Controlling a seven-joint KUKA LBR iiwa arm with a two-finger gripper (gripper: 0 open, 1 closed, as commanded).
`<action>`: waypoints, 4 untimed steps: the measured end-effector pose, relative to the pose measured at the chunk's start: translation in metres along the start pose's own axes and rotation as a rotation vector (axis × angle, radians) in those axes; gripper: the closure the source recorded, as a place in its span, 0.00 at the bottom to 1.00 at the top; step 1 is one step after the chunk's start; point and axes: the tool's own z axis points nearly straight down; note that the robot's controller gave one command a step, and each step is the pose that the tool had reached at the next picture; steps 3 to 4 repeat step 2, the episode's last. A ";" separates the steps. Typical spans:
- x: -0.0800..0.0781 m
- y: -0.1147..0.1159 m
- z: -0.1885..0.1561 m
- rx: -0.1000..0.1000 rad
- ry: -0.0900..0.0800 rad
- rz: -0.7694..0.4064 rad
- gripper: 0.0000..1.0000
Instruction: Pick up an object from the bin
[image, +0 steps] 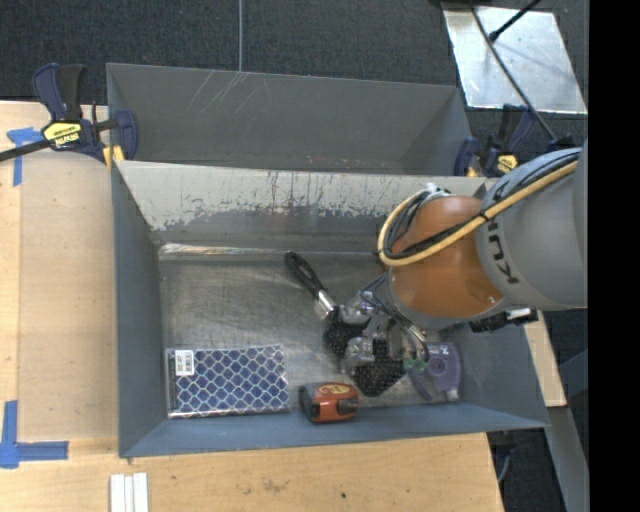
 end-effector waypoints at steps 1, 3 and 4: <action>0.000 0.000 0.000 0.000 0.000 0.000 1.00; -0.012 0.009 -0.169 0.002 0.051 0.001 1.00; -0.012 0.009 -0.169 0.002 0.051 0.001 1.00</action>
Offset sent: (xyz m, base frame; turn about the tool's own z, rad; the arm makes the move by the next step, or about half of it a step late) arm 0.0025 0.0086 0.1677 0.0031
